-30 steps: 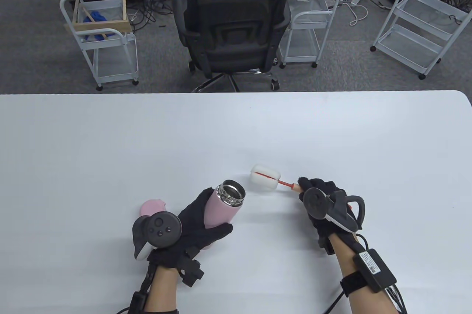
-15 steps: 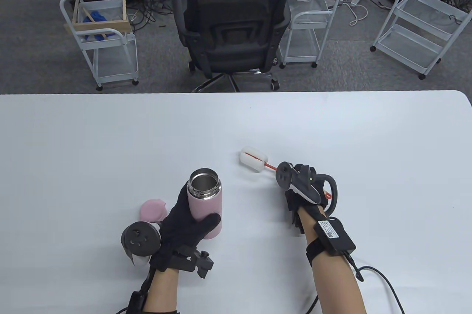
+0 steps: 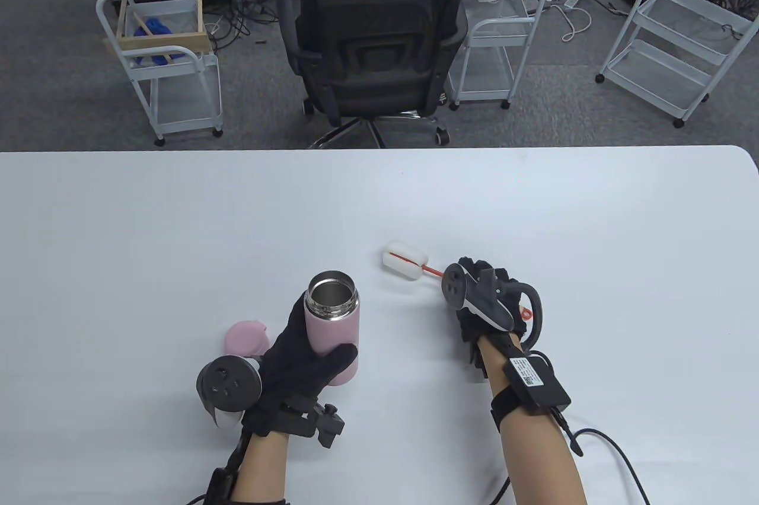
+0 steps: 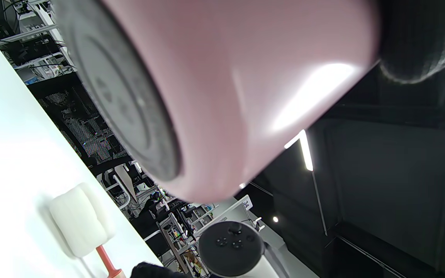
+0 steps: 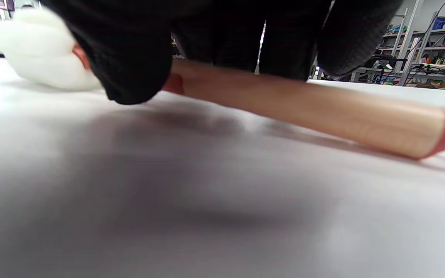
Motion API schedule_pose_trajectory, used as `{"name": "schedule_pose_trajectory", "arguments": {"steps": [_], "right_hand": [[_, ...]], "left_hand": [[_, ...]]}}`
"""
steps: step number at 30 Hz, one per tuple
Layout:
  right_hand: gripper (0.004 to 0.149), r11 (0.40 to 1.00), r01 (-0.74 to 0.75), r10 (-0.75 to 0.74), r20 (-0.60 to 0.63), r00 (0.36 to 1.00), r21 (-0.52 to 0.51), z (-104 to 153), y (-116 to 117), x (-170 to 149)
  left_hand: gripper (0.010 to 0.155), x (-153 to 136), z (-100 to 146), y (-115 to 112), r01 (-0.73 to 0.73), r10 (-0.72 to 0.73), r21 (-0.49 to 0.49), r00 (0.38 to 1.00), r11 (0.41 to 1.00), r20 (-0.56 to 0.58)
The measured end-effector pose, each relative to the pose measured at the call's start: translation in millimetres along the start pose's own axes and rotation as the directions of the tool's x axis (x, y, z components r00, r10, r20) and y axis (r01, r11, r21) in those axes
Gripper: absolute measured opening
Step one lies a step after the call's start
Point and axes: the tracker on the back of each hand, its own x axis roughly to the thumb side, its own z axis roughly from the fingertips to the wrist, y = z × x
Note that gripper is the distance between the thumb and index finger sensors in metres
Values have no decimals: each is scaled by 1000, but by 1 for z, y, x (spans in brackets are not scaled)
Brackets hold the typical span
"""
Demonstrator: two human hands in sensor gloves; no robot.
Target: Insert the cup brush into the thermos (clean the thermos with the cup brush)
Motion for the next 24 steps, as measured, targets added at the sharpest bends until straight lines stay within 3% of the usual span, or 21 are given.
{"name": "schedule_pose_trajectory", "arguments": {"steps": [5,12,18,23,24], "right_hand": [[76,990,117,-113,51,992,-81,22,-20,-13],[80,888,429,-403,169,899,-167,73,-43,-40],[82,715,677,-622,282,731,-177,108,-47,-53],[84,614,783,-732,298,613,-103,115,-38,-55],[84,574,816,-768,300,566,-70,116,-34,-54]], "left_hand": [[85,-1,0,-1,9,-9,0,1000,1000,-6],[84,-4,0,-6,9,-10,-19,999,1000,-37],[83,-8,0,-15,-35,32,-31,995,999,-94],[80,-13,0,-25,-106,97,-52,982,993,-160],[79,-14,0,-29,-122,110,-62,979,991,-174]]}}
